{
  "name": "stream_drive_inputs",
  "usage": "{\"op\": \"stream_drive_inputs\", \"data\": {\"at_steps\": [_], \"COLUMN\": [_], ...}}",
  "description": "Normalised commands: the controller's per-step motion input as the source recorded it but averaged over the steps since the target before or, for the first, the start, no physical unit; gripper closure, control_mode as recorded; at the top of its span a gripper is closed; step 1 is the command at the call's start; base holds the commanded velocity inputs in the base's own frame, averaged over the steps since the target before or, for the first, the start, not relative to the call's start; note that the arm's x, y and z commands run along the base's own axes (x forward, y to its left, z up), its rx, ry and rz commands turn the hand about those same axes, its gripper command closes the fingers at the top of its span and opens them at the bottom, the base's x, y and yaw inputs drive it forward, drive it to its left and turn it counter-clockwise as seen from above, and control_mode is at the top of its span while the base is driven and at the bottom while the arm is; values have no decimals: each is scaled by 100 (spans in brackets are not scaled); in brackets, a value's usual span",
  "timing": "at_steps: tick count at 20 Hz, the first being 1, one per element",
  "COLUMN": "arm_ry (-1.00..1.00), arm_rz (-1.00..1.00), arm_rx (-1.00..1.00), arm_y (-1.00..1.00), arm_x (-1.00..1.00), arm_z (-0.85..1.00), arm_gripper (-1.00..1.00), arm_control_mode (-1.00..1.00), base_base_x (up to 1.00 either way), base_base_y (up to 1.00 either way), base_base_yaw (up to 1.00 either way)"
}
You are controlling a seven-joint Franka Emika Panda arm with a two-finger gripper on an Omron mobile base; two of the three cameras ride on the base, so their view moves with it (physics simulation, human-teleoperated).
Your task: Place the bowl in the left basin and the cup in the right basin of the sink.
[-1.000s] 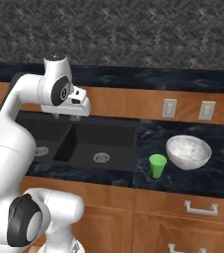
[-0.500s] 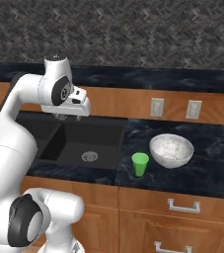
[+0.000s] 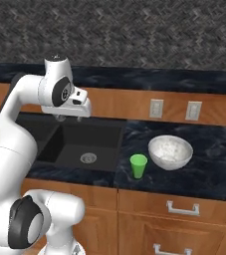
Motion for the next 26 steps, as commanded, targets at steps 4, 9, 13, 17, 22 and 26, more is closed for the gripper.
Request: {"op": "stream_drive_inputs", "data": {"at_steps": [4,9,13,17,22,26], "arm_ry": [0,0,0,0,0,0], "arm_rz": [0,0,0,0,0,0], "arm_rx": [0,0,0,0,0,0], "arm_y": [0,0,0,0,0,0], "arm_x": [0,0,0,0,0,0], "arm_z": [0,0,0,0,0,0], "arm_gripper": [-100,-100,-100,-100,-100,-100], "arm_control_mode": [100,100,100,100,100,100], "base_base_x": [30,33,35,27,13,2], "base_base_y": [5,11,11,20,30,38], "base_base_yaw": [-3,-7,-6,-9,-5,-1]}}
